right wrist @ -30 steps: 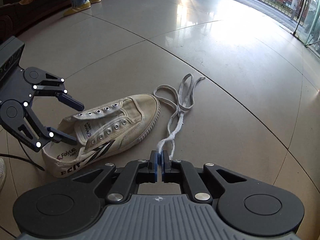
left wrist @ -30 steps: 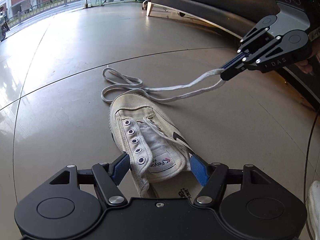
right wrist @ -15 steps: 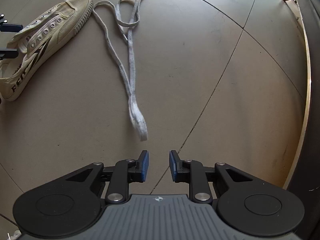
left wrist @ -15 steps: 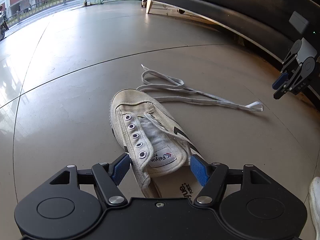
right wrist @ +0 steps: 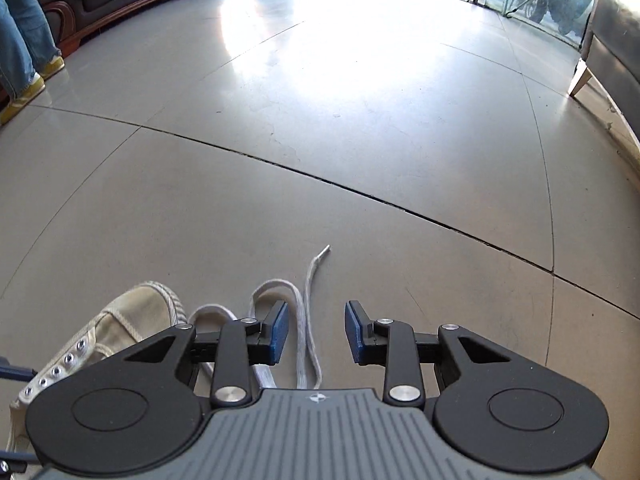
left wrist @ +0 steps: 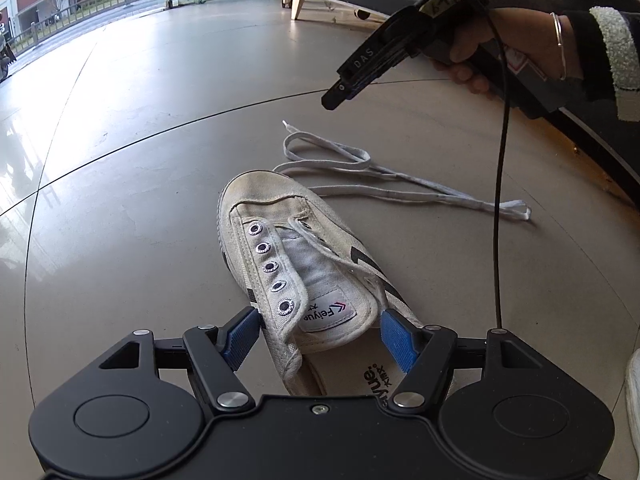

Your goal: Lace up shoes with both hands

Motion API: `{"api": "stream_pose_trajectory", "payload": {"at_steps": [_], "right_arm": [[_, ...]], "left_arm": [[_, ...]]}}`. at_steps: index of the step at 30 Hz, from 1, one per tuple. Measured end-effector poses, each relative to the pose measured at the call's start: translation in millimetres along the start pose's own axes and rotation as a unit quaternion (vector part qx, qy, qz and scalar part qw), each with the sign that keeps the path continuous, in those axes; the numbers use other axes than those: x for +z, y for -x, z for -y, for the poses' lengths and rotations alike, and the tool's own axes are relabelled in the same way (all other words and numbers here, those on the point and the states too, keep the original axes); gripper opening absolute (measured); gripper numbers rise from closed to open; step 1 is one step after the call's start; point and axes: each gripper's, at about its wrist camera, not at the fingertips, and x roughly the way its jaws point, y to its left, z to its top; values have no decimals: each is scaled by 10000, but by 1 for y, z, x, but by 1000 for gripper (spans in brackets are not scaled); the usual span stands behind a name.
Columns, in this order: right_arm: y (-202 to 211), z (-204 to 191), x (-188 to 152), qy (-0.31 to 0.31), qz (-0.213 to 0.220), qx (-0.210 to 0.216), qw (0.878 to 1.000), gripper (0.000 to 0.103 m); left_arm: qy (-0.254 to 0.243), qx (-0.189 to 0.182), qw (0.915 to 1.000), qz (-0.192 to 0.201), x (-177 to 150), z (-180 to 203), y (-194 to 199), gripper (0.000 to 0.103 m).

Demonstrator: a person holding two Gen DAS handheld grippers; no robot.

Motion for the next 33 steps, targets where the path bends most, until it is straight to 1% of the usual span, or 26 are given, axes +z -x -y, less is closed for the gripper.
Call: {"api": "stream_pose_trajectory", "payload": {"at_steps": [1, 3, 4, 9, 10, 12, 13, 14, 15, 16, 18, 19, 21, 25, 28, 29, 30, 33], "right_arm": [[-10, 0, 6, -54, -23, -9, 10000, 30], [-23, -2, 14, -22, -92, -193, 9998, 30], [-29, -3, 16, 1, -103, -219, 9997, 30], [-46, -5, 19, 117, -319, -442, 9984, 30], [-48, -5, 18, 138, -368, -485, 9980, 23], [-49, -3, 17, 129, -374, -487, 9980, 21], [-49, -3, 17, 117, -379, -484, 9980, 17], [-49, -1, 17, 50, -396, -458, 9982, 9], [-48, 1, 17, -17, -413, -432, 9982, 7], [-47, 4, 17, -95, -430, -402, 9982, 2], [-41, 13, 17, -402, -437, -289, 9978, 2], [-36, 14, 14, -549, -374, -287, 9974, 2], [-12, 22, 14, -757, -70, -200, 9969, 2], [48, 28, 15, -884, 320, -85, 9955, 2], [127, 33, 17, -724, 638, -42, 9953, 2], [166, 35, 18, -668, 776, -78, 9947, 2], [193, 35, 18, -652, 865, -133, 9940, 2], [286, 34, 23, -831, 1283, -329, 9877, 2]], "left_arm": [[4, -3, 10000, -1, 0, 0, 0, 64], [10, -7, 10000, 3, -1, 0, 1, 64], [17, -10, 10000, 7, -1, 0, 1, 64], [3, -8, 10000, 26, -2, 0, 2, 64], [-3, -8, 10000, 28, -2, 1, 2, 64], [-10, -10, 10000, 31, -1, 0, 2, 64], [-6, -13, 10000, 32, -1, 0, 3, 64], [-2, -17, 10000, 33, -1, 0, 3, 64], [-6, -16, 10000, 38, 0, 0, 4, 64], [-15, -10, 10000, 50, 0, 0, 5, 64], [-58, 12, 9999, 119, 1, 1, 8, 64], [-78, 27, 9998, 165, 2, 1, 11, 64], [-100, 47, 9996, 263, 4, 2, 16, 64], [-168, 63, 9990, 407, 6, 7, 26, 64], [-212, 128, 9981, 570, 10, 13, 32, 64], [-196, 137, 9978, 626, 12, 14, 34, 64], [-167, 135, 9975, 674, 14, 14, 35, 64], [-92, 134, 9965, 823, 20, 17, 39, 64]]}}
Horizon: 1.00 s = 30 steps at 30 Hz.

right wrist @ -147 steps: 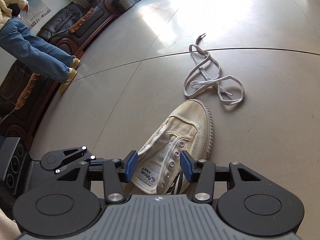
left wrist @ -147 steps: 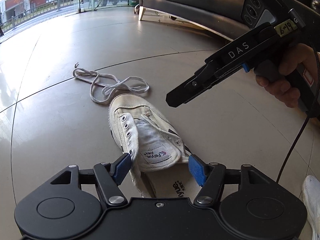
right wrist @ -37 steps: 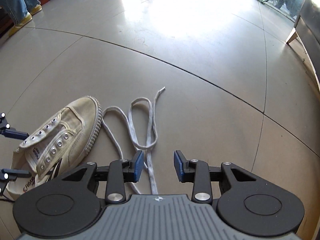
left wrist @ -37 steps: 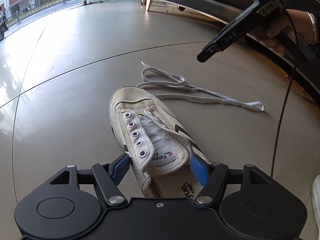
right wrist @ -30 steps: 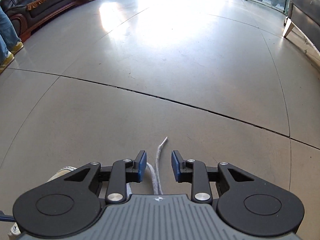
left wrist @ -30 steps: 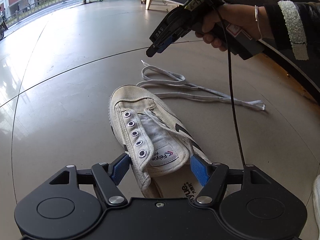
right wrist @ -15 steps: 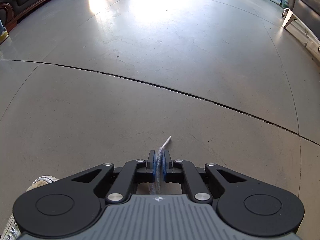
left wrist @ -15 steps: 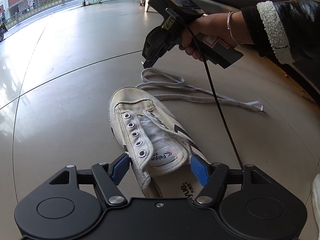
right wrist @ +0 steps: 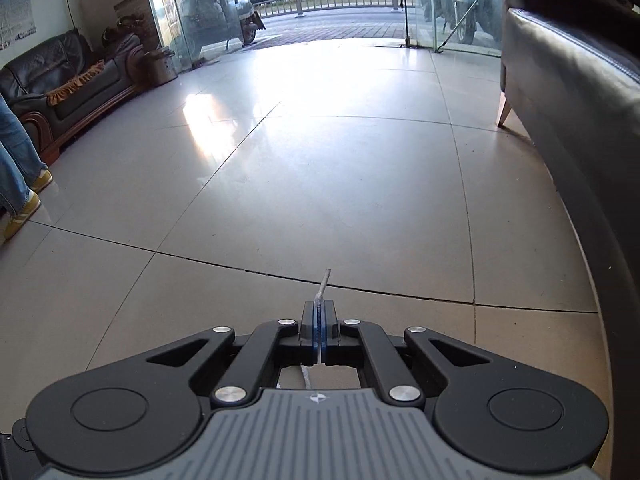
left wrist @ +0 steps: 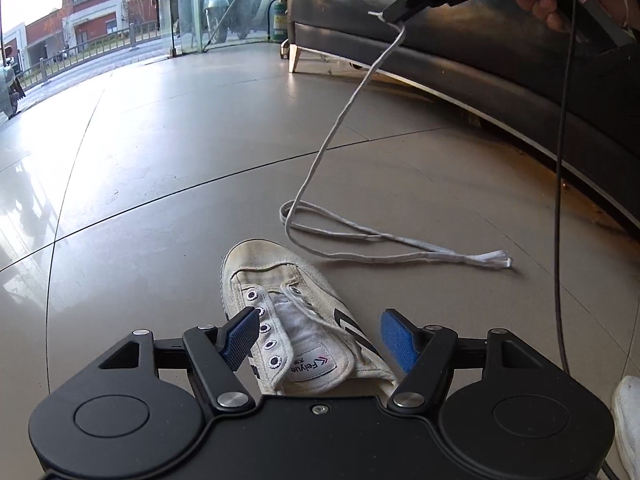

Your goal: Lace up shoes with both hands

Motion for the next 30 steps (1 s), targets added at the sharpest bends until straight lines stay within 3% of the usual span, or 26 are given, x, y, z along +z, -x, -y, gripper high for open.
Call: {"api": "stream_pose_trajectory", "payload": {"at_steps": [5, 8, 10, 15, 19, 21, 24, 26, 29, 30], "right_arm": [[131, -12, 32, -11, 1102, -560, 9923, 2], [185, -17, 43, -97, 1689, -871, 9817, 2], [194, -21, 39, 49, 1859, -1042, 9770, 2], [105, -6, -10, 295, 1320, -435, 9899, 2], [12, 9, -76, -78, 559, 618, 9965, 2], [-63, 15, -114, -274, 110, 1072, 9938, 2], [-134, 11, -143, -239, -279, 1558, 9871, 2], [-158, 6, -150, -309, -476, 1902, 9801, 2], [-179, -7, -153, 87, -637, 2387, 9690, 2], [-185, -10, -152, 273, -704, 2559, 9638, 2]], "left_arm": [[187, -146, 9997, 59, 7, 0, 2, 64], [299, -234, 9992, 94, 11, 0, 4, 64], [373, -293, 9988, 118, 14, 0, 5, 64], [479, -289, 9981, -276, 24, -6, -14, 63], [573, -328, 9946, -802, 31, -14, -30, 63], [653, -429, 9913, -1057, 32, -16, -37, 62], [588, -425, 9873, -1413, 34, -15, -44, 61], [627, -375, 9844, -1599, 33, -15, -45, 57], [929, -219, 9801, -1740, 33, -19, -59, 45], [1078, -171, 9776, -1801, 30, -20, -64, 34]]}}
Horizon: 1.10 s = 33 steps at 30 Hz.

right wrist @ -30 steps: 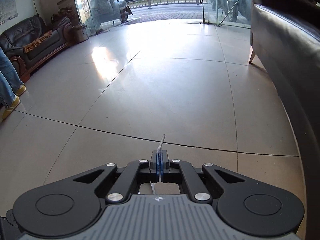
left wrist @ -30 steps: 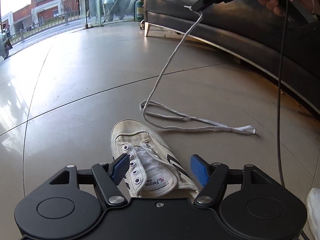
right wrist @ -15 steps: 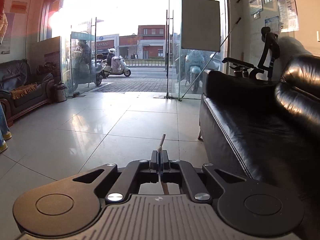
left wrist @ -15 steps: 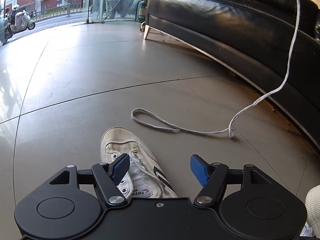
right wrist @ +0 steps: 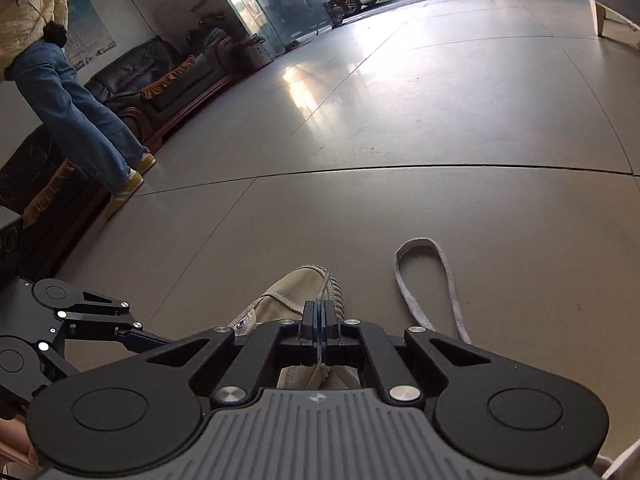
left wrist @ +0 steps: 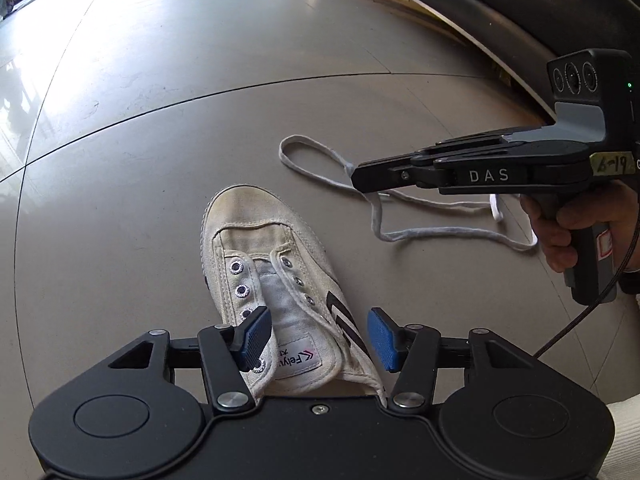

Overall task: Lace up shoes with both hands
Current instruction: 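Bring the lace tip held by the right gripper to an eyelet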

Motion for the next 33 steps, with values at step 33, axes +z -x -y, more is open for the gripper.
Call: {"api": "stream_pose_trajectory", "payload": {"at_steps": [33], "right_arm": [[-4, -5, 47, 2445, -2211, 1123, 9374, 2]], "left_arm": [[423, 363, 9969, 559, 1, 14, -29, 18]]}}
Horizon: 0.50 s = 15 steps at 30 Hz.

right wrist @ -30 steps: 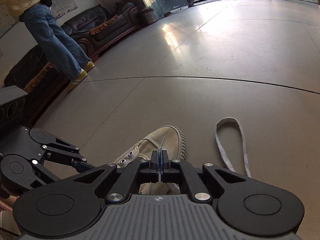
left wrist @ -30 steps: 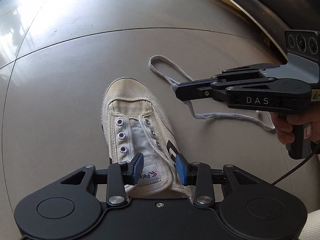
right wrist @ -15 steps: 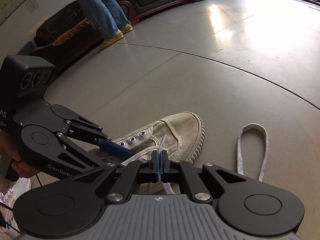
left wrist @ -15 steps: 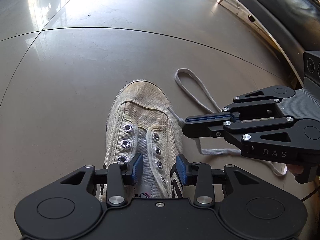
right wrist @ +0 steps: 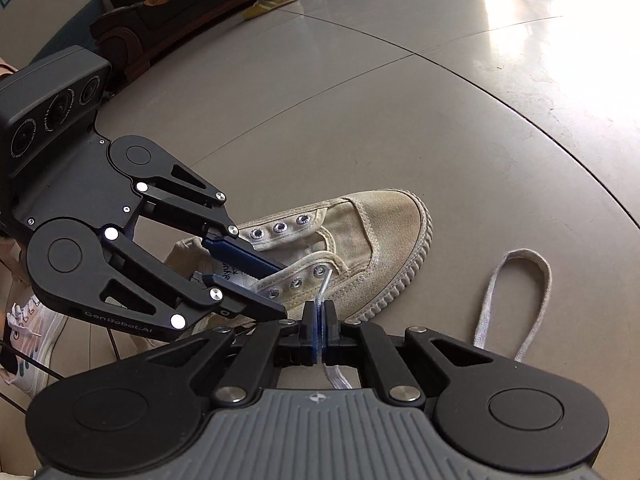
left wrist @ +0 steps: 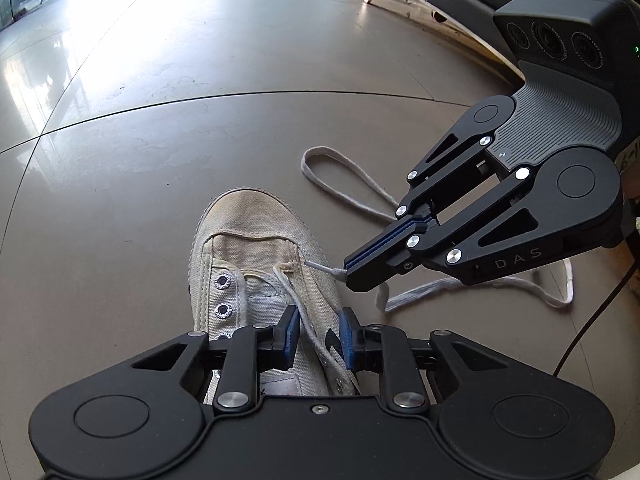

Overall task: Lace up shoes with both hands
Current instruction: 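Bring the lace tip held by the right gripper to an eyelet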

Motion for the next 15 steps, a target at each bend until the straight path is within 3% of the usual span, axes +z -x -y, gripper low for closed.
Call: {"api": "stream_pose_trajectory", "payload": {"at_steps": [15], "right_arm": [[-14, -3, 12, 490, -467, 17, 9977, 2]], "left_arm": [[-333, 8, 9994, 77, -1, 11, 4, 18]]}}
